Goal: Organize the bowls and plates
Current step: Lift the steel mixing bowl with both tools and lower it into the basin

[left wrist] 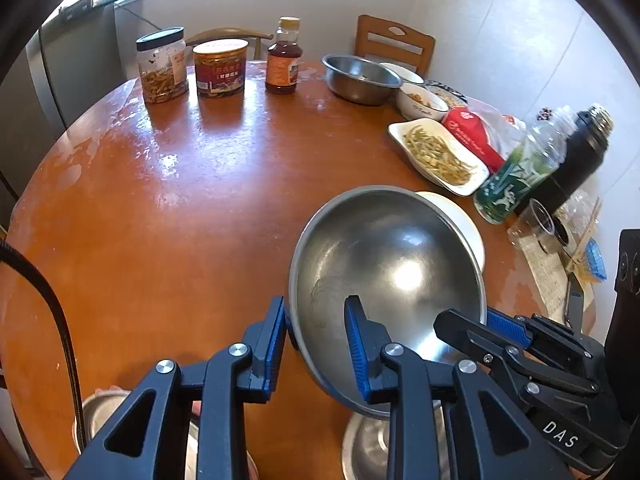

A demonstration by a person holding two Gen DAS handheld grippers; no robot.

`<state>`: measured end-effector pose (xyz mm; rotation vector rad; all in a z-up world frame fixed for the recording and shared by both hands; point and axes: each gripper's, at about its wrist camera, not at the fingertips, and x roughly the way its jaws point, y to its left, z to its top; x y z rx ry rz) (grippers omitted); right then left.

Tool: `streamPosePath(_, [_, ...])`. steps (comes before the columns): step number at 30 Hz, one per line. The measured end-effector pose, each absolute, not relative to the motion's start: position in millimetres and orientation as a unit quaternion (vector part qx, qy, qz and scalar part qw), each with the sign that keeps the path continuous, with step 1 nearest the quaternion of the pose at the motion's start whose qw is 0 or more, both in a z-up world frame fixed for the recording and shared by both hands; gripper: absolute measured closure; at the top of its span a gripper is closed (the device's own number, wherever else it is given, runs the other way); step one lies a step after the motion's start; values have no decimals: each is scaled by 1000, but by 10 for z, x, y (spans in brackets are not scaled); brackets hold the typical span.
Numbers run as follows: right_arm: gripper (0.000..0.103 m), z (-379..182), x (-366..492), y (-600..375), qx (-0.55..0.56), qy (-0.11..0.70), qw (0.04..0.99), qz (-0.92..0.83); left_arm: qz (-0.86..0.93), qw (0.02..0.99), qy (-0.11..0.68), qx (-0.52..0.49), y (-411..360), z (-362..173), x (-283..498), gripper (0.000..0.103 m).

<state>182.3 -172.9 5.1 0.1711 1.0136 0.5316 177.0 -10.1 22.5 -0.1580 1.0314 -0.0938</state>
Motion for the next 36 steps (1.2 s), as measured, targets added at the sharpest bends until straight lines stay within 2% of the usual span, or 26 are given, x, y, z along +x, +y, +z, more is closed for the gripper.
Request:
streamPosePath(11, [76, 153, 1389, -1969, 79, 465, 846, 249, -65, 867, 489, -61, -353, 249, 1376, 73])
streamPosePath(36, [74, -59, 838, -2292, 59, 485, 841, 232, -86, 848, 522, -30, -740, -79, 894, 73])
